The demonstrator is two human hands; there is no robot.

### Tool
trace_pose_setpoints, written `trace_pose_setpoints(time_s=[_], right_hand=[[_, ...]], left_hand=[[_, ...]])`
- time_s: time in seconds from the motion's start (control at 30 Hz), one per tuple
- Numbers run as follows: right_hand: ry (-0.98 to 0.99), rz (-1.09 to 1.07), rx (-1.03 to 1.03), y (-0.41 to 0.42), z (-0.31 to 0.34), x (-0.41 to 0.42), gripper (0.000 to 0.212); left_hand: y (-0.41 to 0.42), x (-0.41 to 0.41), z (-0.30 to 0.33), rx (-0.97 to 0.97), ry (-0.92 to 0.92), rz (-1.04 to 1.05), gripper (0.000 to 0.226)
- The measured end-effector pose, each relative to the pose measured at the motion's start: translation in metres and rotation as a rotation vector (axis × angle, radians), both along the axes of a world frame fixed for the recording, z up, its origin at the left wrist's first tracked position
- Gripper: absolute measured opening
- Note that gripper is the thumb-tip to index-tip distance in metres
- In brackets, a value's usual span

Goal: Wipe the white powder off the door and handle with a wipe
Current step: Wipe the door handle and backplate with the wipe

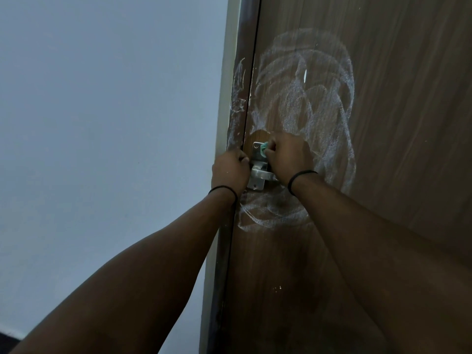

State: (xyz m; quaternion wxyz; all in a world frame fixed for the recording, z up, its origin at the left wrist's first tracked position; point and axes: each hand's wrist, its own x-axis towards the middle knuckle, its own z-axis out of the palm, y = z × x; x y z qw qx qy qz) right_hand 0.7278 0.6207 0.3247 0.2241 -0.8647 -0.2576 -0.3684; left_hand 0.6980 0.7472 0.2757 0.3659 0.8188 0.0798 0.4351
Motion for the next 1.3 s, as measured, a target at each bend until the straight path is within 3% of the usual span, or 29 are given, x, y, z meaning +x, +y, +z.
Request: trace_pose_setpoints(time_s=[0.13, 0.4, 0.57, 0.7, 0.9, 1.07, 1.3], right_hand=[[0.089, -0.017, -0.178, 0.002, 0.005, -0.001, 0.010], [0.040, 0.100, -0.176, 0.007, -0.002, -0.004, 0.009], [0.146, 0.063, -0.314, 0.012, 0.011, -0.005, 0.016], [0.369, 0.159, -0.338, 0.007, 0.030, -0.008, 0.012], [0.157, 0.090, -0.189, 0.009, 0.002, -0.007, 0.014], [0.315, 0.124, -0.291, 0.007, 0.028, -0.008, 0.014], [0.273, 0.099, -0.309, 0.007, 0.023, -0.011, 0.013]], left_hand=[[0.000, -0.003, 0.001, -0.034, -0.018, -0.015, 0.020], [0.003, -0.005, -0.001, -0.039, -0.001, 0.012, 0.021], [0.002, -0.010, -0.001, 0.005, -0.015, -0.069, 0.025], [0.002, -0.010, -0.003, 0.026, -0.032, -0.165, 0.020], [0.005, -0.010, -0.002, -0.120, 0.018, -0.189, 0.011], [0.008, -0.018, -0.001, -0.110, 0.010, -0.234, 0.011], [0.004, -0.022, 0.001, -0.116, 0.002, -0.224, 0.010]])
